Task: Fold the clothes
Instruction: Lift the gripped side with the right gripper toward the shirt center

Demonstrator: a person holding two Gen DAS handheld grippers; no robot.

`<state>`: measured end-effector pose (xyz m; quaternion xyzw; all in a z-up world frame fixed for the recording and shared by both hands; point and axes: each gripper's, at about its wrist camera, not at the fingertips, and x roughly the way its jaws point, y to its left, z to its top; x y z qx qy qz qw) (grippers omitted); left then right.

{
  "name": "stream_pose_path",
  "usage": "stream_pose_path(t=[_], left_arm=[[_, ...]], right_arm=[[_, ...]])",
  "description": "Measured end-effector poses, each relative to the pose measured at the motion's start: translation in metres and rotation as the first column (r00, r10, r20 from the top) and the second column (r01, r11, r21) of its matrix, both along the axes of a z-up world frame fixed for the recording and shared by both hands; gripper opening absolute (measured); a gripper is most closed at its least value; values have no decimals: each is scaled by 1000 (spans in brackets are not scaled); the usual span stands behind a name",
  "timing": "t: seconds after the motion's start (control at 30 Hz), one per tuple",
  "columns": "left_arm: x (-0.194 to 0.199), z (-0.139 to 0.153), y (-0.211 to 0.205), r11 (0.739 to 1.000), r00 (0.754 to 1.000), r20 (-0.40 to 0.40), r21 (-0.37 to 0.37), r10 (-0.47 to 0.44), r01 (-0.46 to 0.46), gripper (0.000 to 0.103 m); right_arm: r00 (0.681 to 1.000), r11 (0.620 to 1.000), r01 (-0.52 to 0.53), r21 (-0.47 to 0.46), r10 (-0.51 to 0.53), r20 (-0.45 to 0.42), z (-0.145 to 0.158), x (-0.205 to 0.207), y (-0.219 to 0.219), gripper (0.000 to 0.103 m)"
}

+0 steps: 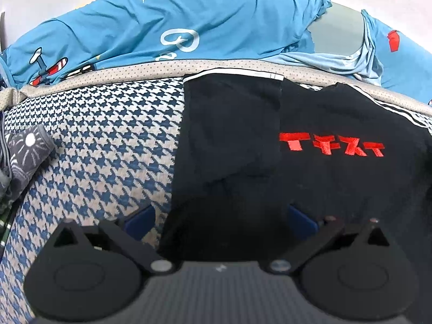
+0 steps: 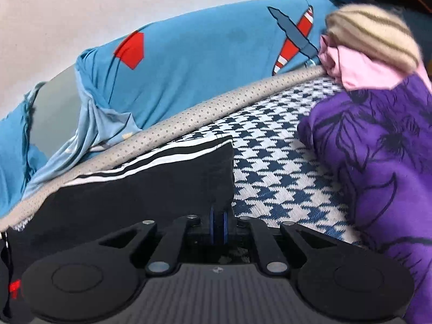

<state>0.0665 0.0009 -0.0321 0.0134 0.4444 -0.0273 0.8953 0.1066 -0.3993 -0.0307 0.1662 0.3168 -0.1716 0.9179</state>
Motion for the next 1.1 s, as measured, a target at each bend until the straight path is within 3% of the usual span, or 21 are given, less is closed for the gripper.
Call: stream_pose_path(t=[0.07,0.33,0.7,1.1], left_arm=[[0,-1,2,1000,1000,-2,4,8,-8,103],[-2,-2,2,1000,1000,-3,16,22,-22,103],[-8,-8,-4,998,1000,5,60,13,-13,103],[-7,-13,2,995,999,-13,89,45,-44,103]], right_arm=[[1000,999,7,-41,-6,15,8,-5,4,15],[999,992,-9,-123,14,39,31,-24,9,16],[980,979,-199,-47,200,12,40,-44,49,29],[963,959,-268,92,266,29,44,-51,82,37]])
